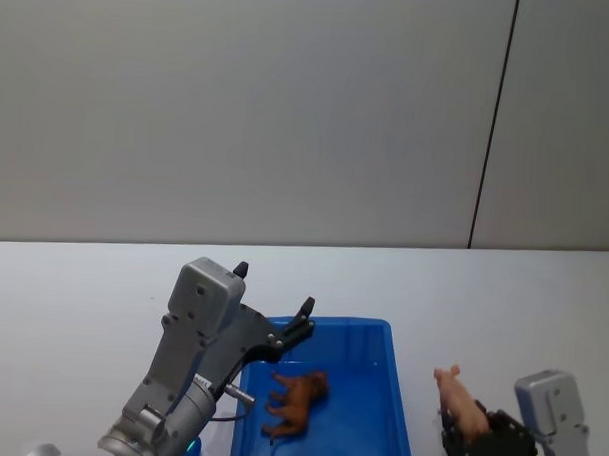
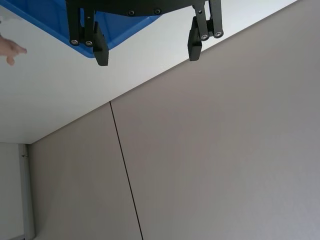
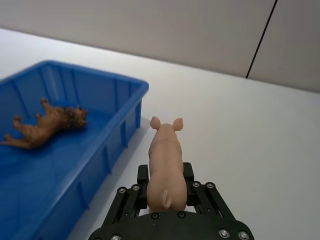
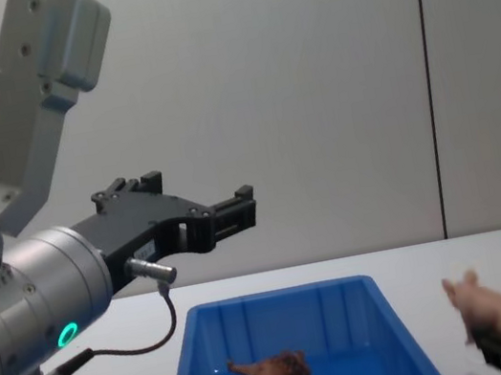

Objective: Pick up the two dolls from the table and place them into the box.

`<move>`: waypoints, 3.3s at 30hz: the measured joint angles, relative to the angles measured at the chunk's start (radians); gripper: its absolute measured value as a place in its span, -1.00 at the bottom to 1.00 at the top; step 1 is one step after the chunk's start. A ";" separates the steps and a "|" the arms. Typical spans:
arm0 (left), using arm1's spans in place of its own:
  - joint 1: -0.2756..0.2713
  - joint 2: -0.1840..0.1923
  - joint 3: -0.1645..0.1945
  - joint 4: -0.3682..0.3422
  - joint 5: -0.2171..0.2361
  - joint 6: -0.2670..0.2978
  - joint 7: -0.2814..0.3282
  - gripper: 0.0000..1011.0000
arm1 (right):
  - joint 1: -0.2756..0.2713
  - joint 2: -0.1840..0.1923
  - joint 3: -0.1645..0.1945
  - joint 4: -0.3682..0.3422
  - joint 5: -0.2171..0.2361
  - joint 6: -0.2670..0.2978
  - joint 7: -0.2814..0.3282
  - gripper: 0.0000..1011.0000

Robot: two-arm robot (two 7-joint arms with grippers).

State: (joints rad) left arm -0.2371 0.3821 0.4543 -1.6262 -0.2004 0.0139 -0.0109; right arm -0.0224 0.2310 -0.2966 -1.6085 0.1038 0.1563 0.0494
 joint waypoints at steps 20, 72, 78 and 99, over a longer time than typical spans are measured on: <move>0.000 0.000 0.000 0.000 0.000 0.000 0.000 0.98 | 0.062 -0.031 0.001 -0.065 0.035 -0.015 0.111 -0.25; 0.000 0.000 0.000 0.000 0.000 0.000 0.000 0.98 | 0.095 -0.051 0.025 -0.047 0.045 0.054 0.004 0.98; 0.004 0.003 -0.002 -0.004 -0.003 0.009 0.000 0.98 | 0.082 -0.042 0.031 -0.059 0.051 0.050 -0.017 0.98; 0.090 0.096 -0.051 -0.116 -0.132 0.208 0.057 0.98 | 0.063 -0.030 0.040 -0.074 0.059 0.044 -0.044 0.98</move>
State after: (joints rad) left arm -0.1469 0.4783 0.4030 -1.7424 -0.3325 0.2219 0.0459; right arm 0.0411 0.2006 -0.2566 -1.6823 0.1625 0.2007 0.0053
